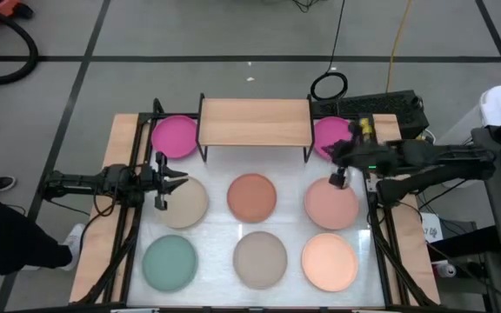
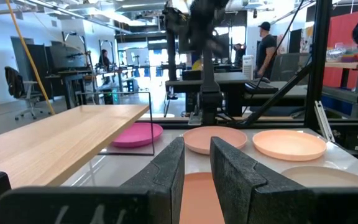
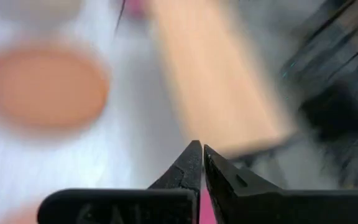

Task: Place and stack plates onto a shelf
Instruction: Put the right pink plate on the shelf

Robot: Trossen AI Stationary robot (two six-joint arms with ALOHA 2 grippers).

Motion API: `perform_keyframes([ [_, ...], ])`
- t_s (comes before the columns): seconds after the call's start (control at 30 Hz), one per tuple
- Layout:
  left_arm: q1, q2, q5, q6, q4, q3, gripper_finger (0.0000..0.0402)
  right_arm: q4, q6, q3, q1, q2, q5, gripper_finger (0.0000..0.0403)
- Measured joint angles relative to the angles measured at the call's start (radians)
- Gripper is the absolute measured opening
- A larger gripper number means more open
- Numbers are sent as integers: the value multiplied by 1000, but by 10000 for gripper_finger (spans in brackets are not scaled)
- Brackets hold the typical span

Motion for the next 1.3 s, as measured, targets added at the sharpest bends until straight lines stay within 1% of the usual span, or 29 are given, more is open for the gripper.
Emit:
perform_keyframes([
  [0.07,0,0,0,0,0,0,81,-72,22,-29,-26,44,-86,4],
  [0.17,0,0,0,0,1,0,81,-61,6,-110,-41,81,-106,4],
  [0.33,0,0,0,0,1,0,81,-5,-17,-276,-49,104,-41,4],
  [0.43,0,0,0,0,1,0,81,12,31,-344,-49,105,-33,4],
  [0.53,0,0,0,0,1,0,81,-13,70,-349,-52,92,-15,4],
  [0.63,0,0,0,0,1,0,81,-15,133,-329,-78,43,6,4],
  [0.73,0,0,0,0,1,0,81,-15,187,-327,-131,-26,-10,4],
  [0.8,0,0,0,0,1,0,81,17,215,-326,-183,-67,-12,4],
  [0.93,0,0,0,0,1,0,81,74,249,-350,-302,-89,-37,4],
  [1.0,0,0,0,0,1,0,81,112,243,-378,-361,-68,-82,4],
  [1.1,0,0,0,0,1,0,81,222,191,-420,-436,-20,-141,4],
  [1.17,0,0,0,0,1,0,81,244,161,-443,-480,21,-175,7],
  [1.23,0,0,0,0,1,0,81,248,128,-457,-510,67,-204,18],
  [1.3,0,0,0,0,1,0,81,264,96,-467,-527,108,-223,38],
])
